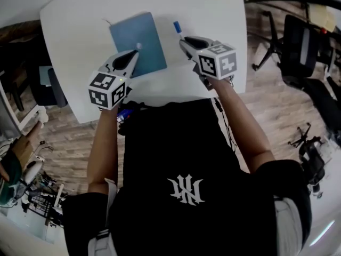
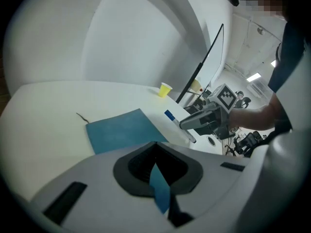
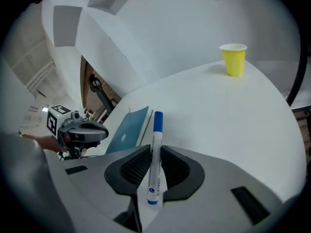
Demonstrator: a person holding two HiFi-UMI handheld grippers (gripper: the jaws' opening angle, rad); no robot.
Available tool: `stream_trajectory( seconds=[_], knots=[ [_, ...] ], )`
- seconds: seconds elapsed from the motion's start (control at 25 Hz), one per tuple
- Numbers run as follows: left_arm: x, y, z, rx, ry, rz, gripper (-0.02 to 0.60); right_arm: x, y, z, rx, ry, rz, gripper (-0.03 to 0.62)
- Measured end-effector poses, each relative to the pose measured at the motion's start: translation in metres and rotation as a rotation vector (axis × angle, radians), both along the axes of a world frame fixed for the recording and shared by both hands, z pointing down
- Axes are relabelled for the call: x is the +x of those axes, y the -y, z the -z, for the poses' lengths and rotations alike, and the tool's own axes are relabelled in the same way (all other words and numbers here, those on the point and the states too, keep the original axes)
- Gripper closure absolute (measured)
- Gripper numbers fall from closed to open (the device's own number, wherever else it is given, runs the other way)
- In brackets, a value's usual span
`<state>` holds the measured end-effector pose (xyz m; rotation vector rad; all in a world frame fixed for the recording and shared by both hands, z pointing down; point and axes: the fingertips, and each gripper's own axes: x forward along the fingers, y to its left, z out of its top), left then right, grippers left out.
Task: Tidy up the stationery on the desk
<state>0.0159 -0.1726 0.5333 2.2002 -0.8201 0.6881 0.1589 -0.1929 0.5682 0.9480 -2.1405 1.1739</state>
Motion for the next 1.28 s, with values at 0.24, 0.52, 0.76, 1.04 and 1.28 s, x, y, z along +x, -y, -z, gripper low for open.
stream_trajectory(
  seconds=[0.24, 0.52, 0.76, 1.04, 1.28],
  knots=[
    [-0.043, 0.009, -0.010, 0.001, 0.020, 0.086, 0.578, -0.030, 0.005, -0.012, -0.047, 0.024, -0.005, 0.503],
    [-0.065, 0.007, -0.021, -0.015, 0.015, 0.126, 0.578, -0.054, 0.004, -0.019, -0.121, 0.071, -0.078, 0.503],
    [-0.069, 0.001, -0.028, -0.028, 0.020, 0.113, 0.578, -0.060, 0.000, -0.023, -0.131, 0.055, -0.070, 0.502],
    [-0.070, -0.004, -0.036, -0.053, 0.011, 0.113, 0.578, -0.059, 0.001, -0.025, -0.136, 0.044, -0.082, 0.502],
    [-0.065, -0.006, -0.039, -0.066, 0.006, 0.104, 0.577, -0.058, 0.000, -0.023, -0.132, 0.052, -0.070, 0.502]
  ],
)
